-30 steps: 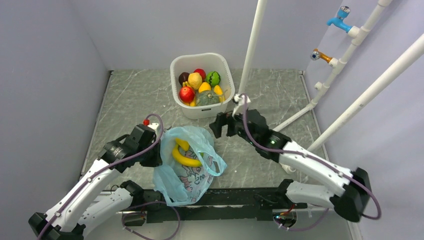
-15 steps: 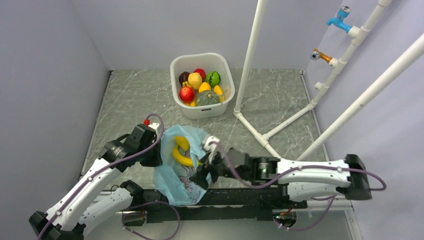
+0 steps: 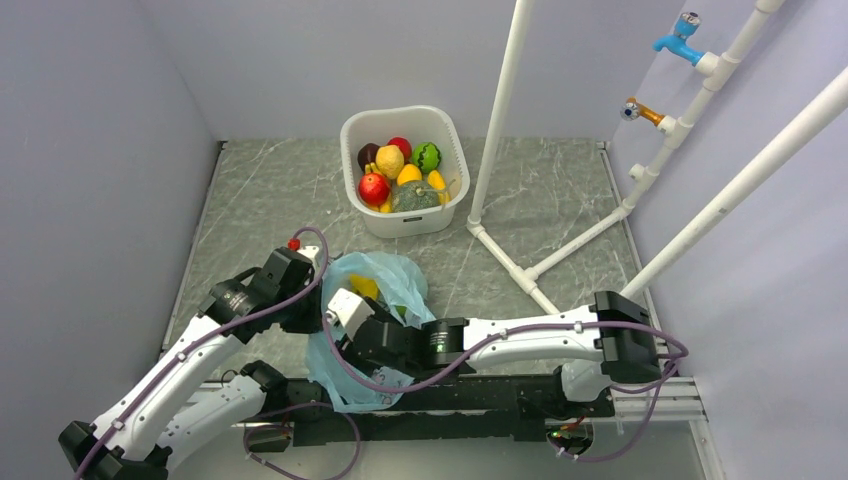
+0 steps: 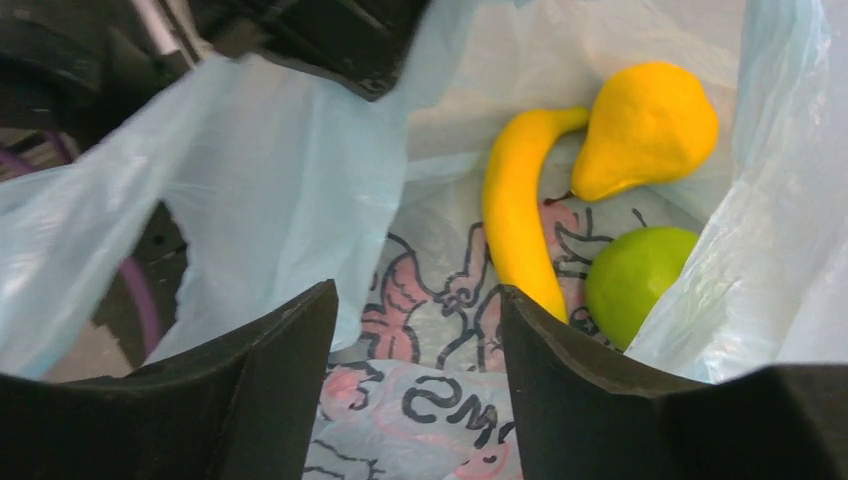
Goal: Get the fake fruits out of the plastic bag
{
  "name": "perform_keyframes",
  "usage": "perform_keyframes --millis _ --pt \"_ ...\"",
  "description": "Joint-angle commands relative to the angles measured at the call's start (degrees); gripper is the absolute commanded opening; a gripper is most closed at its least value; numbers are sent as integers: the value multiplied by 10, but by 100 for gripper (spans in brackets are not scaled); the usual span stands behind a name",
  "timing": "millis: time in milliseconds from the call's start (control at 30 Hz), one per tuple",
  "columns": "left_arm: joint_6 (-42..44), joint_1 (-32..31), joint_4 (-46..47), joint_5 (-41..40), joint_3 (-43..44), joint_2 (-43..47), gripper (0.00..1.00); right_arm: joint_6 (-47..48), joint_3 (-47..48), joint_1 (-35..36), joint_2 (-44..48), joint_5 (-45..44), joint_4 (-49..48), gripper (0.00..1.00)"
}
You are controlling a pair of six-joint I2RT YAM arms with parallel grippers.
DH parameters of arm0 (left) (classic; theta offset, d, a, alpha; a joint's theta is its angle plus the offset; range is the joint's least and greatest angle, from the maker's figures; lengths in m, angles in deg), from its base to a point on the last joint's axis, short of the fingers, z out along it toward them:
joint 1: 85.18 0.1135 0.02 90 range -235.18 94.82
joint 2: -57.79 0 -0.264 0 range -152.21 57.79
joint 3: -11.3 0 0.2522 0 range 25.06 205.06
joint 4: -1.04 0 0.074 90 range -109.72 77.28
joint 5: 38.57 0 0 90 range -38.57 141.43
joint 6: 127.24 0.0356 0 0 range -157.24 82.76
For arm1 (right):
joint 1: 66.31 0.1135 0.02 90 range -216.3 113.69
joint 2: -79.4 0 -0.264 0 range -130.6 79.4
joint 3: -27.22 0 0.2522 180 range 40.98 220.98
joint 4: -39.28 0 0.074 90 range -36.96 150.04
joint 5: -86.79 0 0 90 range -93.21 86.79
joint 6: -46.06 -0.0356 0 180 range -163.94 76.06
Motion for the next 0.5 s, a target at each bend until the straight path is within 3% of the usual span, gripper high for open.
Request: perform_keyframes --millis 0,167,467 --pt "-7 -1 4 -2 -2 4 0 13 4 -32 -16 -22 5 60" --pt "-7 0 6 -3 -2 6 0 52 -19 -52 -47 30 -38 61" --pt "-6 -1 5 1 -2 0 0 80 2 -74 -133 9 -49 62"
